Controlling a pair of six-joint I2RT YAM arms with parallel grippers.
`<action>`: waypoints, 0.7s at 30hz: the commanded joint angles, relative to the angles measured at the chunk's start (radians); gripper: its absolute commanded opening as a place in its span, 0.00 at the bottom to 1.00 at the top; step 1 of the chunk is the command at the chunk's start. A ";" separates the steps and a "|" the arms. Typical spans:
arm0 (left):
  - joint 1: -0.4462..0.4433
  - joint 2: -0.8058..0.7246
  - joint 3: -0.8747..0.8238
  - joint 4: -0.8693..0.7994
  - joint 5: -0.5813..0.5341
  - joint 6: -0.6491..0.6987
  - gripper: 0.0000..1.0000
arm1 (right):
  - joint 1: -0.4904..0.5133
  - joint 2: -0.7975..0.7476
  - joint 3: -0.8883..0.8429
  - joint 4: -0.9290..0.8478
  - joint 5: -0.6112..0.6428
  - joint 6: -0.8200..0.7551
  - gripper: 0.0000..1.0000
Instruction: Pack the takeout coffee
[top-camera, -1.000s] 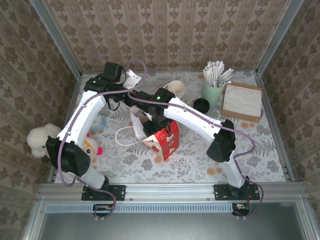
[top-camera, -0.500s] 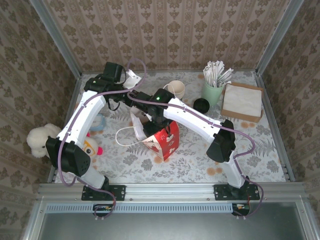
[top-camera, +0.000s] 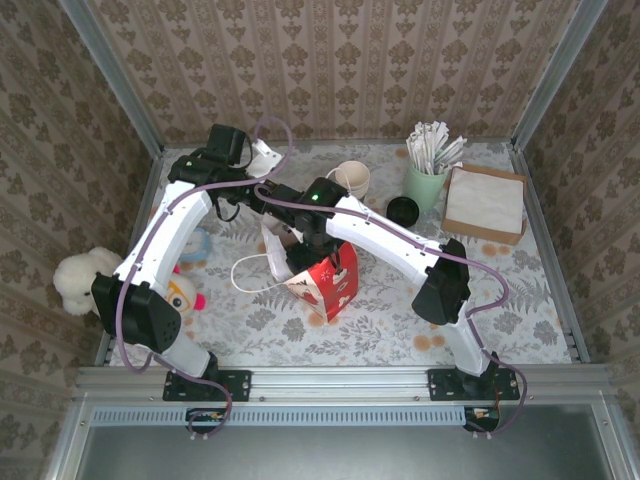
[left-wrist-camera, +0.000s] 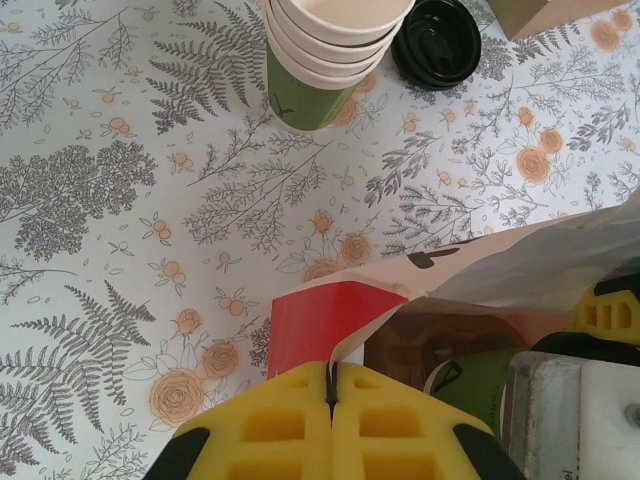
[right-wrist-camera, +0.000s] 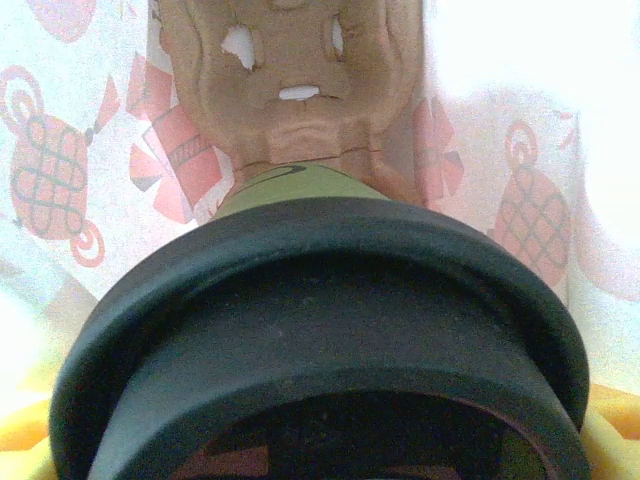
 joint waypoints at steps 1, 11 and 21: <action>0.014 0.012 0.009 -0.015 0.001 -0.007 0.00 | 0.003 0.067 -0.037 -0.048 0.046 -0.022 0.64; 0.013 0.002 0.006 -0.012 0.015 -0.022 0.00 | 0.003 0.042 -0.037 -0.017 0.025 -0.022 0.65; 0.018 -0.009 -0.009 -0.012 0.004 -0.016 0.00 | 0.003 -0.015 -0.002 0.020 0.017 0.005 0.65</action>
